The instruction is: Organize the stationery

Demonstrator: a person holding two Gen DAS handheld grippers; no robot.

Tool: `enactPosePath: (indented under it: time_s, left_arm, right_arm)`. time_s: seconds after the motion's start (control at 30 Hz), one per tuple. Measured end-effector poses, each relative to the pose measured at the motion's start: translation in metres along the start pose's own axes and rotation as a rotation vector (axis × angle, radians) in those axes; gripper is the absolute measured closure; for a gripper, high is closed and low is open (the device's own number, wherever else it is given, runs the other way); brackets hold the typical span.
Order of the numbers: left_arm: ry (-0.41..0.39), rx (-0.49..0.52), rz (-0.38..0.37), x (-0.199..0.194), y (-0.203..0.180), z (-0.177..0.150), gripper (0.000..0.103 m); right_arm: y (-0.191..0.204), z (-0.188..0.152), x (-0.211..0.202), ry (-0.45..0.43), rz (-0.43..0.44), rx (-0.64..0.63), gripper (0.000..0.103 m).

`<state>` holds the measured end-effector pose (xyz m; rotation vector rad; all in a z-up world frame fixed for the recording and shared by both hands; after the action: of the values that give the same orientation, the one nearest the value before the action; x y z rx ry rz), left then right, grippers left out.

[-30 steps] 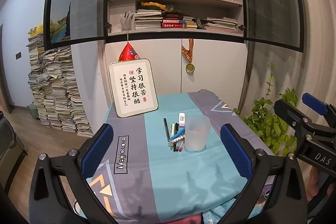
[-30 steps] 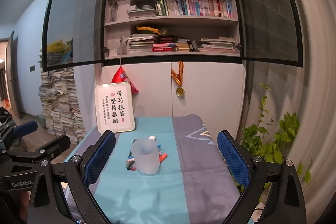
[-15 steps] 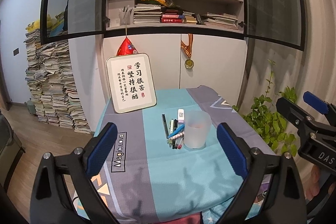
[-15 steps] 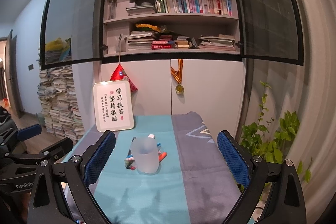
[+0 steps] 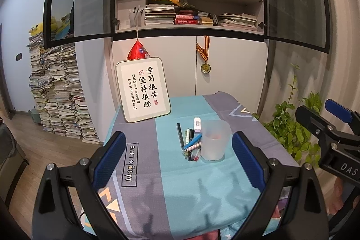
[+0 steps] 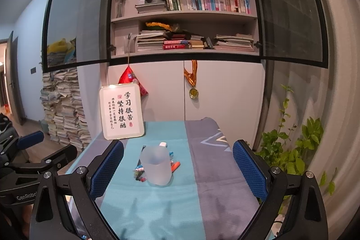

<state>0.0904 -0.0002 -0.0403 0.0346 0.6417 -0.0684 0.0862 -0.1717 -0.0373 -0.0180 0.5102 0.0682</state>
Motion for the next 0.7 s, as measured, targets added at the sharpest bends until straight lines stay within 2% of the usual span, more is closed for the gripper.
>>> enactPosePath:
  time_s: [0.7]
  left_arm:
    - [0.059,-0.011,-0.006,0.041,0.017,-0.007,0.008]
  right_arm:
    - [0.02,0.001,0.039,0.085,0.022,-0.024,0.005]
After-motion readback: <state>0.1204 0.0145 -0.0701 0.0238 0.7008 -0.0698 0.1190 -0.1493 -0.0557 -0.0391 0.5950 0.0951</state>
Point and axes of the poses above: each gripper's, at about its wrist camera, not at the fingertips, and x roughly the way its jaws point, y to its left, z to its top, the point moved 8 cm from there along x, roughly the way its jaws point, and after that the axes turned 14 degrees about y, right-handed, at the moved point
